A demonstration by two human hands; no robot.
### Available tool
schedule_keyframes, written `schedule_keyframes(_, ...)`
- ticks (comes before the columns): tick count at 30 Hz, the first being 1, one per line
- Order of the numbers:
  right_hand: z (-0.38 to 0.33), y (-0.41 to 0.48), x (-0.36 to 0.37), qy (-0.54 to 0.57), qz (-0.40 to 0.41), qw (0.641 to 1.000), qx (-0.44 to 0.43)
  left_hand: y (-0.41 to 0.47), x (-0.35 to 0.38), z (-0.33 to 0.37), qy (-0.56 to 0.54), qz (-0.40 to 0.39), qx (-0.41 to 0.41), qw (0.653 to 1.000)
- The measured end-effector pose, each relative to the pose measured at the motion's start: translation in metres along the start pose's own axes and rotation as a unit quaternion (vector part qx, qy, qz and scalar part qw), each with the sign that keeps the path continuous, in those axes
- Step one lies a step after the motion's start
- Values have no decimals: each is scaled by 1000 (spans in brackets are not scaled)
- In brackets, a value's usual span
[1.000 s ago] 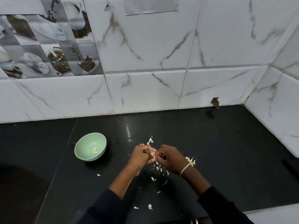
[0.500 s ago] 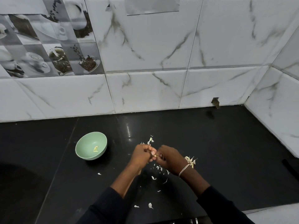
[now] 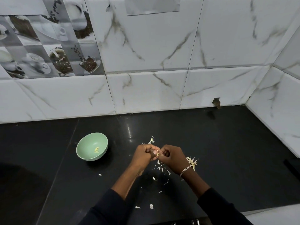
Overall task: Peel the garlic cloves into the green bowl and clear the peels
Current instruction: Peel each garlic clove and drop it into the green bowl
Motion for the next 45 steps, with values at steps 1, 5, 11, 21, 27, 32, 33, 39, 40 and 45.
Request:
schedule_keyframes(1, 1, 1, -1, 16, 5, 1000, 10, 0, 0, 0, -11, -2, 4, 1000)
schedule_keyframes(5, 2, 3, -7, 51, 26, 998, 31, -2, 3, 1, -63, -7, 9, 998)
schedule_keyframes(11, 2, 5, -11, 60, 34, 997, 38, -5, 7, -1, -156, -22, -9, 988)
schedule_keyframes(21, 7, 9, -21, 89, 55, 993, 54, -5, 6, 2, -179, -32, 9, 983)
schedule_keyframes(27, 28, 14, -24, 83, 67, 988, 110, -6, 3, -3, -203, -30, -4, 979)
schedule_keyframes(32, 49, 19, -8, -4, 8, 990, 138, -4, 0, -7, -241, -19, -27, 970)
schedule_keyframes(33, 51, 20, -6, -26, 1, 990, 137, -4, 0, -8, -241, -18, -29, 970)
schedule_keyframes(39, 41, 11, 7, 70, -50, 989, 121, 0, -3, -8, -200, -4, -9, 980)
schedule_keyframes(40, 35, 8, 11, 116, -66, 984, 118, 0, -4, -7, -188, -1, 0, 982)
schedule_keyframes(45, 20, 2, 10, 165, -63, 978, 115, 0, -8, 5, -95, 24, 59, 993)
Point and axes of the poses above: each hand's wrist, its own y-axis towards the middle knuckle, its own x-axis out of the palm, z = x × y, the point moved 10 cm from there along y, towards the middle knuckle, and after that the axes turned 6 degrees about -y, right-handed, at the moved point
